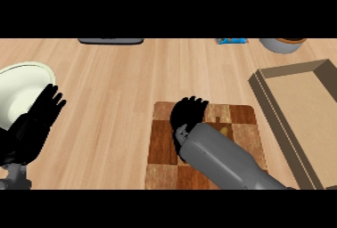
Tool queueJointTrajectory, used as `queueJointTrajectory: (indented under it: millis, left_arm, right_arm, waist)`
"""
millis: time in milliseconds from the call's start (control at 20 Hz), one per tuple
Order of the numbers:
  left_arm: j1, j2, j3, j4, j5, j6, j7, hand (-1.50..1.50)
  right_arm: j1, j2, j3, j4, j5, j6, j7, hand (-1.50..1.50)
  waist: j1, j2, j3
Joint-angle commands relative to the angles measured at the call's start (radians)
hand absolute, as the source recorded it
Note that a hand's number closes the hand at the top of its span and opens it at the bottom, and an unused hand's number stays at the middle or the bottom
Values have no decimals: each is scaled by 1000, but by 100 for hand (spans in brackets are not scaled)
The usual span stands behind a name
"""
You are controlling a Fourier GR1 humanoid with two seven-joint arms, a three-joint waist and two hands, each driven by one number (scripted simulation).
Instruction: Pick the sweet potato from the cutting board and place it in the cardboard box
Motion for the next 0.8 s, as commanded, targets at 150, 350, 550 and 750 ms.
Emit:
queueJointTrajectory:
  millis: [150, 350, 550, 750]
  left_arm:
    - [-13, 7, 24, 27, 4, -23, -5, 0]
    - [-29, 25, 55, 28, 19, -30, 15, 0]
    - [-7, -14, 21, 12, -7, -10, 9, 0]
    - [20, -11, 25, -43, 3, -16, 23, 0]
  right_arm:
    - [-10, 27, 37, 31, -38, 24, 253, -150]
    - [10, 27, 38, 48, -40, 31, 253, -150]
    - [27, 27, 38, 46, -36, 12, 253, -150]
    - [30, 27, 61, 94, -45, -30, 252, -150]
  waist:
    - [-3, 0, 0]
    - [-10, 1, 0]
    - [-16, -1, 0]
    - [7, 1, 1]
